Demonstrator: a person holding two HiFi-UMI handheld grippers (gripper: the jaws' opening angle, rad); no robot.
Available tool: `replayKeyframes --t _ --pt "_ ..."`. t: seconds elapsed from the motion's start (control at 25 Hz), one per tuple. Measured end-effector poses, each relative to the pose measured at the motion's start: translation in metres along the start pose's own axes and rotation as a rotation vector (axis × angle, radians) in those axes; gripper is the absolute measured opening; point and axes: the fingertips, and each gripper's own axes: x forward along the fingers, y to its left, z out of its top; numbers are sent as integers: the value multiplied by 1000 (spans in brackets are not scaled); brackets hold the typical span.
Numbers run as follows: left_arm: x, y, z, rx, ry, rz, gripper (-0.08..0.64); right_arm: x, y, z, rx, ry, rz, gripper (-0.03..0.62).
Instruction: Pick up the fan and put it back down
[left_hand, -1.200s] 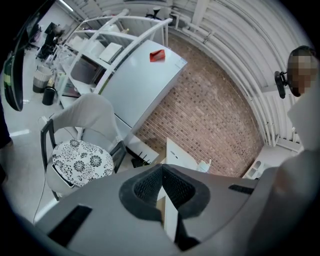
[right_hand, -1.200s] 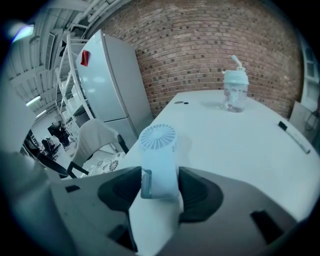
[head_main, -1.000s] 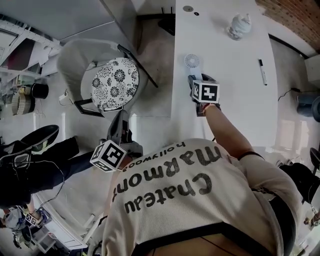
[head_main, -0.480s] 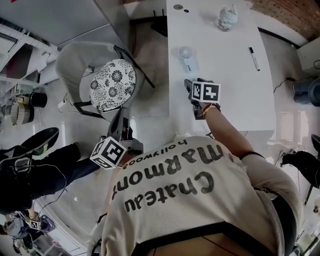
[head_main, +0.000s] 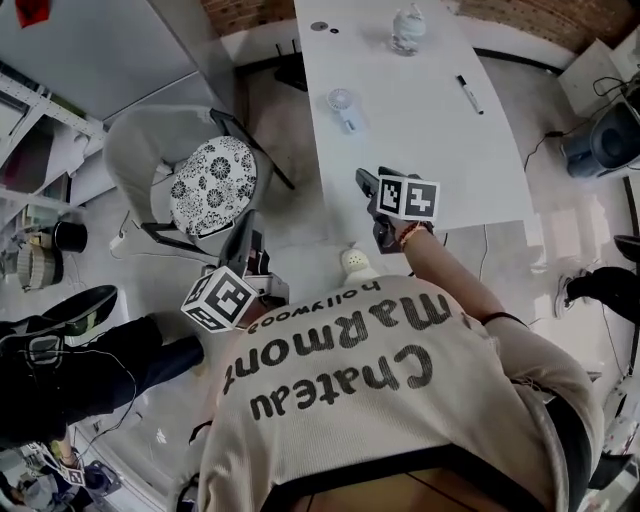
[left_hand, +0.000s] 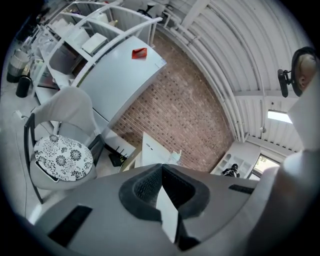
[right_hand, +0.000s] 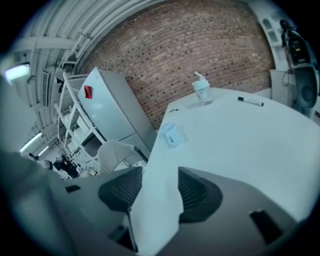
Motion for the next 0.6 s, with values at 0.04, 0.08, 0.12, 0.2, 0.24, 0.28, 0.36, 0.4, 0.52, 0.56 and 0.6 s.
replayKeyframes --t 0.04,0.08,0.12,0.2,0.24,0.28,0.36,0.4,0.52,0.56,0.6 --pt "-3 -3 -2 5 2 -14 0 -9 3 -1 15 -24 10 230" --pt "-7 -6 -4 9 4 -27 0 -19 7 -2 31 -45 20 230" --pt "-12 -8 -5 14 6 -38 0 -28 11 -3 45 -64 29 230" --pt "-20 -12 -7 25 12 -59 0 -45 20 -4 62 -99 44 223" --pt "-24 -14 -8 31 15 -69 0 -54 25 -5 70 -116 52 213" --pt "-28 -17 -9 35 17 -80 0 -63 30 -6 81 -134 63 201" --pt "-36 -23 -12 43 20 -104 0 -81 40 -6 118 -172 96 181" --pt "-40 -27 -13 49 21 -118 0 -91 45 -6 136 -193 114 170" --pt "-53 -39 -18 70 27 -151 0 -122 60 -2 151 -263 149 131" --pt "-57 -42 -19 75 29 -159 0 -131 64 0 146 -286 154 116" --pt "-61 -45 -20 78 30 -166 0 -140 69 2 143 -308 159 104"
